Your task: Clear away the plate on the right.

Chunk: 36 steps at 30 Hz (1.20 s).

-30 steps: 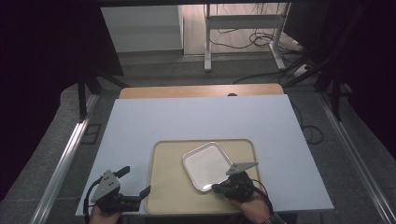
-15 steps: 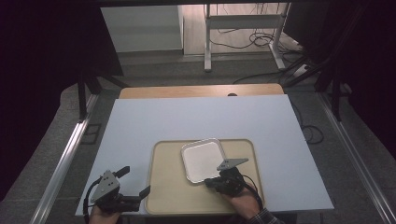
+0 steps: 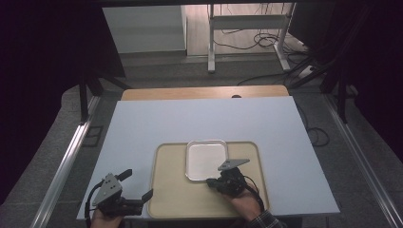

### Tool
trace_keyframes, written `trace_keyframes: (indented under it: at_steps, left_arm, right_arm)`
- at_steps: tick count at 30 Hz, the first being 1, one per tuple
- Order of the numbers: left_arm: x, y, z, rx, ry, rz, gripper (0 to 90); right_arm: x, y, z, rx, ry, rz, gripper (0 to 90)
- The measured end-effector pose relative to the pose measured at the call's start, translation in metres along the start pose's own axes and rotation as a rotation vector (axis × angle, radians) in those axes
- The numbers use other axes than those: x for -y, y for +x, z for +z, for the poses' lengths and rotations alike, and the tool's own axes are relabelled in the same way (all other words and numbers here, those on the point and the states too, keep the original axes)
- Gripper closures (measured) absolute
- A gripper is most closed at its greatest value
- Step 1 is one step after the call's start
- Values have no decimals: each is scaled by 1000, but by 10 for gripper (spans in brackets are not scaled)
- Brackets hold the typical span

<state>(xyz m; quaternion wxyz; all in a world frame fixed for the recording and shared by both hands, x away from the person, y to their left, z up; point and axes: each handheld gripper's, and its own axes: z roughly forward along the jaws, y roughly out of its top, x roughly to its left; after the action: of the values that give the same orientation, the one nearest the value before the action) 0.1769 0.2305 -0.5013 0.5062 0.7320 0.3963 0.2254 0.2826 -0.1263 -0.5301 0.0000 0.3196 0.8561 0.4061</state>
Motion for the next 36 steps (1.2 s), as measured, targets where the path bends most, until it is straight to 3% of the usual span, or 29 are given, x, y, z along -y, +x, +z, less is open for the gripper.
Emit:
trace_keyframes:
  at_steps: [11,20,36]
  left_arm:
    - [0,0,0,0,0,5,0]
    - [0,0,0,0,1,5,0]
    - [0,0,-1,2,0,5,0]
  right_arm:
    - [-1,2,-2,-7,-6,6,892]
    - [-4,2,-10,-25,-28,9,831]
    - [-7,0,-23,19,-55,-26,691]
